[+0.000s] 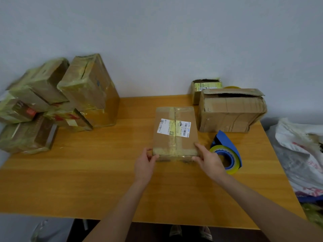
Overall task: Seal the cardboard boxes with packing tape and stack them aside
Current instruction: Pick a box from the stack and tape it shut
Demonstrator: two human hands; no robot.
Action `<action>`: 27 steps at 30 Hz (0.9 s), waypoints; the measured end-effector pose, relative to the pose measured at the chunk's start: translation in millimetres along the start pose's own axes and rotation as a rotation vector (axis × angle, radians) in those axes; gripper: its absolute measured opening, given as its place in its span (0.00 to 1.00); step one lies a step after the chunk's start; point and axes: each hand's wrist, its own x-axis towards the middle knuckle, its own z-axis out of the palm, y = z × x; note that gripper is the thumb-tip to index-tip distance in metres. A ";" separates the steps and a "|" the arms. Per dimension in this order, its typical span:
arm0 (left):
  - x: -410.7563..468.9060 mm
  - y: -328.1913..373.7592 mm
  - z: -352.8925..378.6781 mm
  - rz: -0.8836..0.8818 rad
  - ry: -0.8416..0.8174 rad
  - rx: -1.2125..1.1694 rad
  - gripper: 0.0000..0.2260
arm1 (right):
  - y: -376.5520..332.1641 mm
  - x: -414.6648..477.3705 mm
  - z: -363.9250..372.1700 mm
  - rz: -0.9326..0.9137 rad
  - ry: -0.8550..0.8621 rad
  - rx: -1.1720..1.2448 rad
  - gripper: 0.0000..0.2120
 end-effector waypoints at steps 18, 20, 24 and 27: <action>26.4 10.8 13.4 0.059 -0.182 0.382 0.46 | -32.8 24.7 5.6 -0.059 -0.068 -0.483 0.23; 28.4 4.5 4.7 0.074 -0.226 0.405 0.41 | -18.9 26.9 0.7 -0.119 -0.091 -0.459 0.20; 29.0 -3.2 -5.6 0.143 -0.257 0.354 0.40 | -2.6 29.9 -15.0 -0.197 -0.160 -0.369 0.25; 29.3 -4.1 -9.6 0.156 -0.302 0.272 0.40 | 4.2 29.6 -20.2 -0.235 -0.156 -0.275 0.27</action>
